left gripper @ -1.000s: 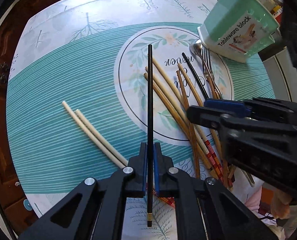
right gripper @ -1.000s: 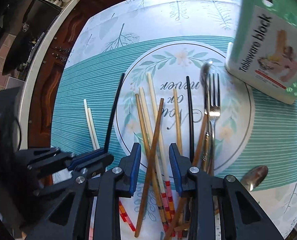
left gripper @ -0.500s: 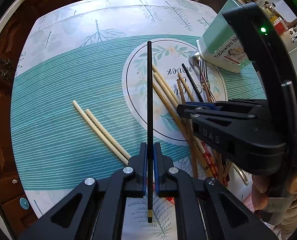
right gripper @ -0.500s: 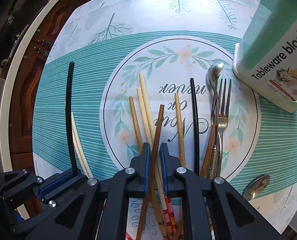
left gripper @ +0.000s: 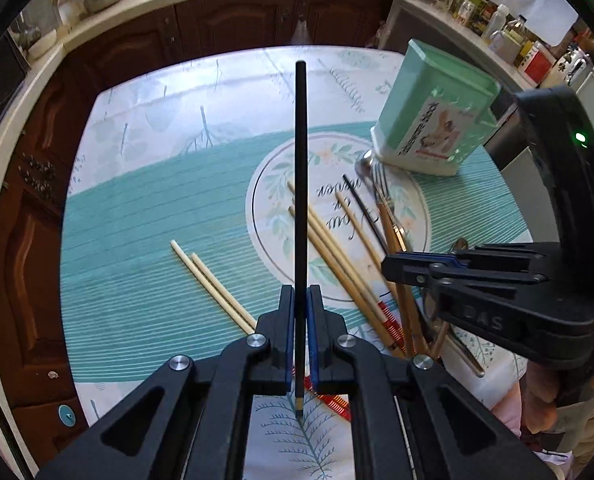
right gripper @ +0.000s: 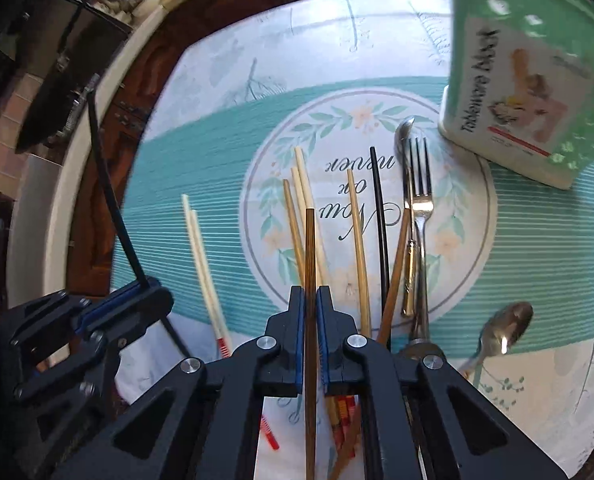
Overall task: Organize utensils
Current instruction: 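Lift both chopsticks and lower them into the green holder with both tools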
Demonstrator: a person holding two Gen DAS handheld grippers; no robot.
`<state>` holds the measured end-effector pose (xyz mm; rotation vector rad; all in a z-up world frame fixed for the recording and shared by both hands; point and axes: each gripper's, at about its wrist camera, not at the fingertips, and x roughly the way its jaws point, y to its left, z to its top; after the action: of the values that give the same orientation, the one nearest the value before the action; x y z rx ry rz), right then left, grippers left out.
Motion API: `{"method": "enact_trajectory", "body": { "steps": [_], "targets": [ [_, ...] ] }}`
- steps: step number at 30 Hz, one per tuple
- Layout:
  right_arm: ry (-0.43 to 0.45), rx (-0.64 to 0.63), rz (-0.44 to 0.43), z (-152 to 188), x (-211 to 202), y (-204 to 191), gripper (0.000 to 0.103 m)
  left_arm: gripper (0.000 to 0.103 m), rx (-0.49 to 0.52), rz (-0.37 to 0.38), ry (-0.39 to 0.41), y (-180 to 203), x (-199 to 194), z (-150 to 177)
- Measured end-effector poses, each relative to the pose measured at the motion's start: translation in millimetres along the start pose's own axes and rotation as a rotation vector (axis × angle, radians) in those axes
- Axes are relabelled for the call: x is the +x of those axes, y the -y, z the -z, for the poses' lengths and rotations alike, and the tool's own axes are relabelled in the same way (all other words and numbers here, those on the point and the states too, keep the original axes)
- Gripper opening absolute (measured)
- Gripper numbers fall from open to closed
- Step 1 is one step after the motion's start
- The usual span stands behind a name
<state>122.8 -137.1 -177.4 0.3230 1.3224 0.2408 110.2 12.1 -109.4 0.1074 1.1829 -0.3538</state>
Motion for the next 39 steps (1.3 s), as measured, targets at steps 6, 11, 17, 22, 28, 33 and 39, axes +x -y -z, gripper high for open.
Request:
{"method": "enact_trajectory", "body": {
  "steps": [6, 11, 17, 22, 28, 33, 39],
  "targets": [
    [0.196, -0.006, -0.074, 9, -78, 9, 0.006, 0.003, 0.026, -0.016, 0.101, 16, -42, -15],
    [0.374, -0.045, -0.068, 7, -144, 7, 0.006, 0.003, 0.049, -0.028, 0.169, 33, -65, -40],
    [0.512, -0.058, -0.037, -14, -206, 9, 0.006, 0.003, 0.073, -0.034, 0.225, 57, -86, -72],
    [0.633, -0.052, 0.009, -40, -260, 15, 0.006, 0.003, 0.102, -0.031, 0.275, 79, -108, -105],
    [0.777, -0.029, 0.078, -73, -338, 33, 0.006, 0.004, 0.124, -0.014, 0.329, 108, -133, -156],
    [0.872, -0.025, 0.14, -109, -379, 50, 0.006, 0.004, 0.144, 0.014, 0.373, 133, -137, -193],
    [0.853, -0.013, 0.162, -153, -369, 79, 0.006, 0.004, 0.151, 0.041, 0.356, 152, -98, -219]
  ]
}}
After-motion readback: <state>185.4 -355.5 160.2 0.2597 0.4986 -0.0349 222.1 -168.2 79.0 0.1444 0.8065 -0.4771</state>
